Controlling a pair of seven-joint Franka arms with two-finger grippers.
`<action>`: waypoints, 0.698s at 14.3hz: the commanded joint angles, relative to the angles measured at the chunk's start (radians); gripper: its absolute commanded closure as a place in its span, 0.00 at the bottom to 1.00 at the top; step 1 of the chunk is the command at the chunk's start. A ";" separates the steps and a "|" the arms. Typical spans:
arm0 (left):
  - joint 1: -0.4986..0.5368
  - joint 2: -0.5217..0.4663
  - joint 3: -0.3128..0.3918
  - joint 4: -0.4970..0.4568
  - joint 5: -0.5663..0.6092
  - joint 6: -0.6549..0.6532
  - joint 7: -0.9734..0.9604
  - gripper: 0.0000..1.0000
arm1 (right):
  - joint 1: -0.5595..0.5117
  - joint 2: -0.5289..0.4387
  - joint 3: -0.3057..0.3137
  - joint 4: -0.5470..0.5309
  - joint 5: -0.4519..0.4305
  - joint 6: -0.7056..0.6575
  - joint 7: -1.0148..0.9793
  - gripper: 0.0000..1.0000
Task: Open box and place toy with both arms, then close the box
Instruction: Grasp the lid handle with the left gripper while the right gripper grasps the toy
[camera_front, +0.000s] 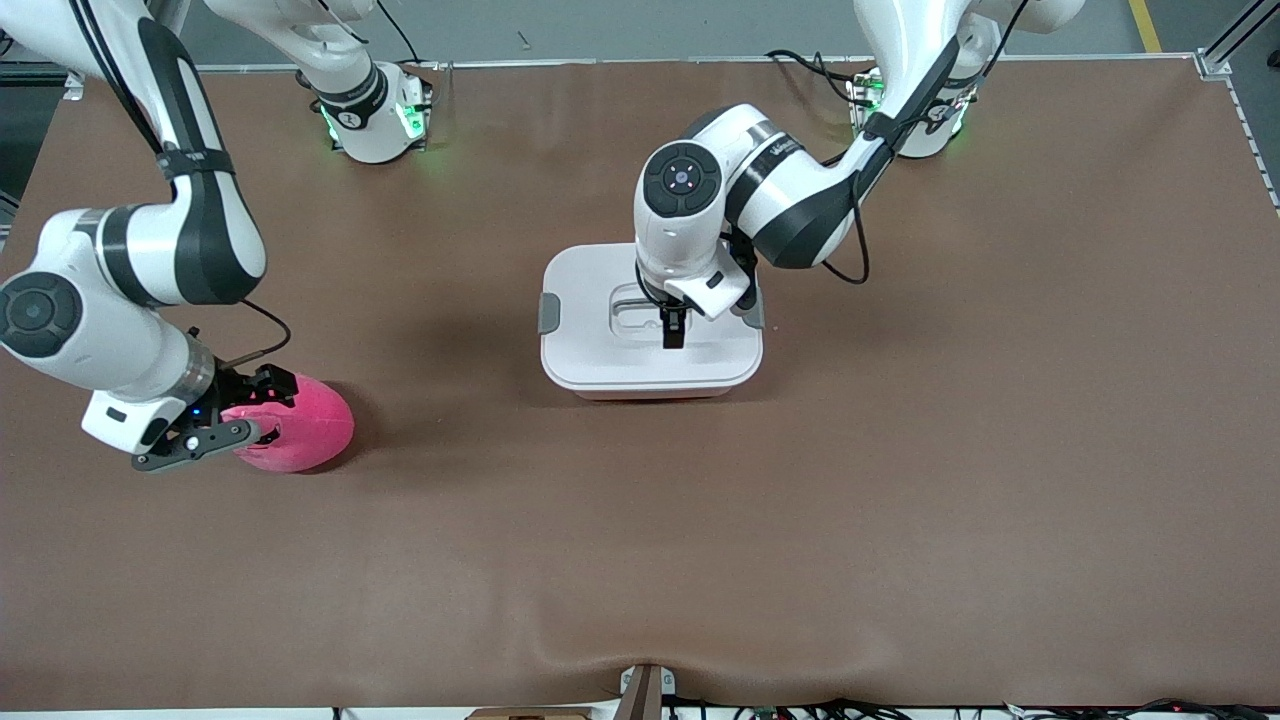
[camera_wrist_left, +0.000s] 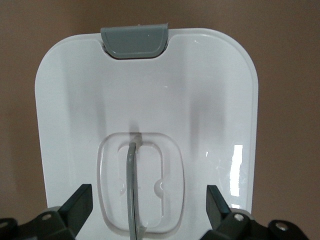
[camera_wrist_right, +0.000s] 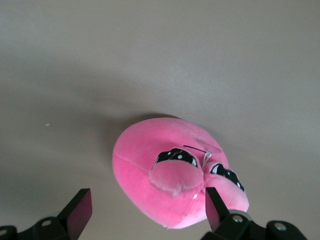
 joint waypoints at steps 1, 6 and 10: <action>-0.012 0.011 0.000 0.010 0.018 0.032 -0.014 0.00 | -0.010 0.018 0.007 0.000 -0.037 0.014 -0.010 0.00; -0.040 0.042 0.002 0.007 0.055 0.059 -0.022 0.00 | -0.027 0.034 0.006 -0.060 -0.041 0.121 -0.010 0.00; -0.040 0.042 0.002 -0.006 0.058 0.061 -0.036 0.00 | -0.036 0.041 0.006 -0.069 -0.049 0.135 -0.011 0.00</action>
